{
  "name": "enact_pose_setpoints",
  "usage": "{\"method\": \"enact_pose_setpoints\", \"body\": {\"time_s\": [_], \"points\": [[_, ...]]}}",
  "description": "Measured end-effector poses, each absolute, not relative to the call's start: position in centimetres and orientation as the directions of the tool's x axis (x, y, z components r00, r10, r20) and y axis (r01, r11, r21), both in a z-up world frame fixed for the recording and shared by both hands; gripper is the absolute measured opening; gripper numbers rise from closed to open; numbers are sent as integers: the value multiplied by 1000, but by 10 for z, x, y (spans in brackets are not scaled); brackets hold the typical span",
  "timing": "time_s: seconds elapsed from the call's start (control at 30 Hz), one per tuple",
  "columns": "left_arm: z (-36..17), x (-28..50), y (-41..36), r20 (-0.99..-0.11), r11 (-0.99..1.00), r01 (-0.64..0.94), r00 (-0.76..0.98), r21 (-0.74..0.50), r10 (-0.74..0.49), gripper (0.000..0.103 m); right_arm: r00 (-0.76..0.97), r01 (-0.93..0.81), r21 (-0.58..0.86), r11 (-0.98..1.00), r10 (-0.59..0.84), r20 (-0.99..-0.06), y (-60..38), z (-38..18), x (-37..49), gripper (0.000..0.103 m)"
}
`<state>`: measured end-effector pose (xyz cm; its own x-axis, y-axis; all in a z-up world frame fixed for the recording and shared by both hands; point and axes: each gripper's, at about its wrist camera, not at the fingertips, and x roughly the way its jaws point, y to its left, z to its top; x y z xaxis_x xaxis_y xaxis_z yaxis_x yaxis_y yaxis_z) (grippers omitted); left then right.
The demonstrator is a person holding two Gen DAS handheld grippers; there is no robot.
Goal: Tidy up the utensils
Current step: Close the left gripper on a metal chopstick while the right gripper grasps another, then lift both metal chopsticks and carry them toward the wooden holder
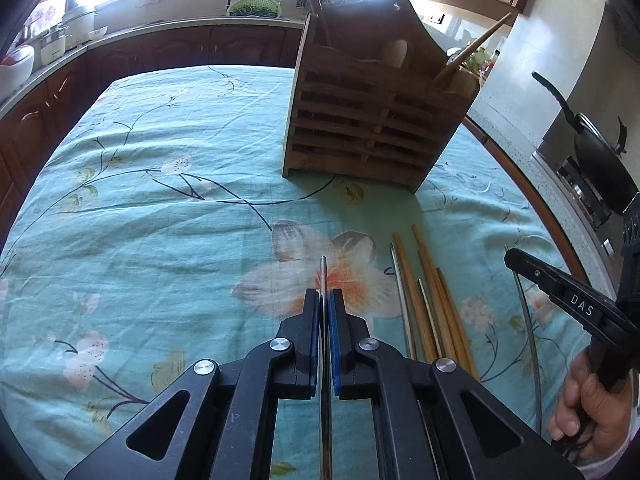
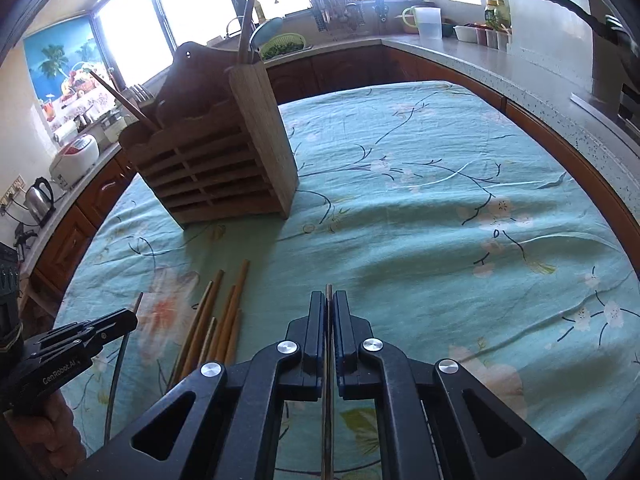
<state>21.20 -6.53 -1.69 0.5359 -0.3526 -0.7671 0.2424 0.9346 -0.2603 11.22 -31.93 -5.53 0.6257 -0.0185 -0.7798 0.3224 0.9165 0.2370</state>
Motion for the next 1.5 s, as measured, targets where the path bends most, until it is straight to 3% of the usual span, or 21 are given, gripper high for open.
{"method": "enact_pose_setpoints", "body": {"time_s": [0.73, 1.5], "points": [[83, 130, -6, -538, 883, 290, 708, -369, -458, 3, 836, 242, 320, 916, -30, -547, -310, 59, 60, 4], [99, 135, 5, -481, 880, 304, 747, -366, -458, 3, 890, 190, 332, 924, -19, -456, -312, 93, 69, 4]]}}
